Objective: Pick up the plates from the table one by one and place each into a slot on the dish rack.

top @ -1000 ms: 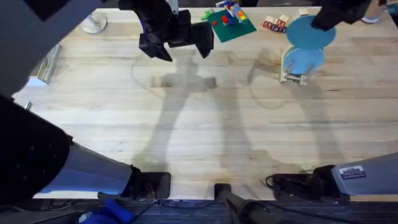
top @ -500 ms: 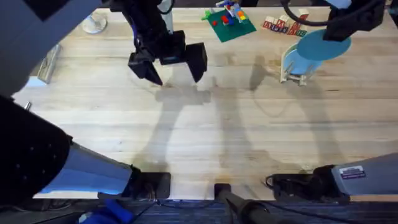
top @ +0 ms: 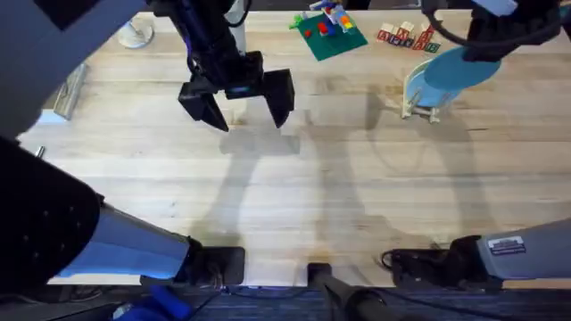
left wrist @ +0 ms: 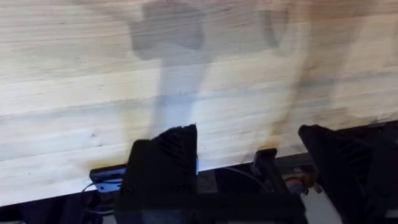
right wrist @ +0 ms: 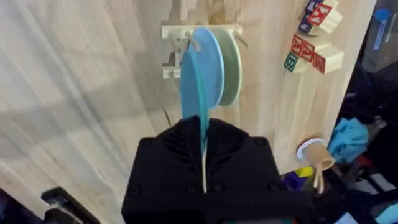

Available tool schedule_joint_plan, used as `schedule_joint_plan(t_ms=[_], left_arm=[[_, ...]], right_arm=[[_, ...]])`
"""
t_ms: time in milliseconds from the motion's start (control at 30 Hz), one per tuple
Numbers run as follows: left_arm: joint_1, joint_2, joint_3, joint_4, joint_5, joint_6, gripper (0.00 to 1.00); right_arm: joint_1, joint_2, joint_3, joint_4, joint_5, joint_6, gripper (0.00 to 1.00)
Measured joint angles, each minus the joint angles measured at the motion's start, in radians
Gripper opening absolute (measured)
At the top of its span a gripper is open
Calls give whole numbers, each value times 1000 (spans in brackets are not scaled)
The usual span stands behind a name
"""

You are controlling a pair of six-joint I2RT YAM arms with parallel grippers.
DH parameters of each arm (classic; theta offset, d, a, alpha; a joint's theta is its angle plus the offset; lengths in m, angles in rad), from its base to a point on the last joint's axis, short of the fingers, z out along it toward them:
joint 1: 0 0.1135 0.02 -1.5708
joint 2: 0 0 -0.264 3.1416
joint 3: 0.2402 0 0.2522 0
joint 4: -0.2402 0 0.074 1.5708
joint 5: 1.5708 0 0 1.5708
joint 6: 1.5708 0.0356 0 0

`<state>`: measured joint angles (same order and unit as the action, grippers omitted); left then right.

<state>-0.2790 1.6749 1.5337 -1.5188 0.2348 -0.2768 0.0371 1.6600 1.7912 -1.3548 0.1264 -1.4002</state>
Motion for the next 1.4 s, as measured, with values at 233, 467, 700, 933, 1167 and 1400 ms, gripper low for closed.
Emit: schedule_joint_plan(t_ms=[233,467,700,933,1167,1400], left_arm=[[0,0,0,0,0,0,995],[0,0,0,0,0,0,995],[0,0,0,0,0,0,995],[0,0,0,0,0,0,995],[0,0,0,0,0,0,995],[0,0,0,0,0,0,994]], right_arm=[[-53,19,0,0,-47,-14,31],[-92,67,0,2,-105,-21,31],[-112,88,0,10,-120,-49,31],[-112,120,0,31,-124,-60,31],[-118,162,0,52,-127,-74,31],[-120,215,0,52,-127,-75,31]])
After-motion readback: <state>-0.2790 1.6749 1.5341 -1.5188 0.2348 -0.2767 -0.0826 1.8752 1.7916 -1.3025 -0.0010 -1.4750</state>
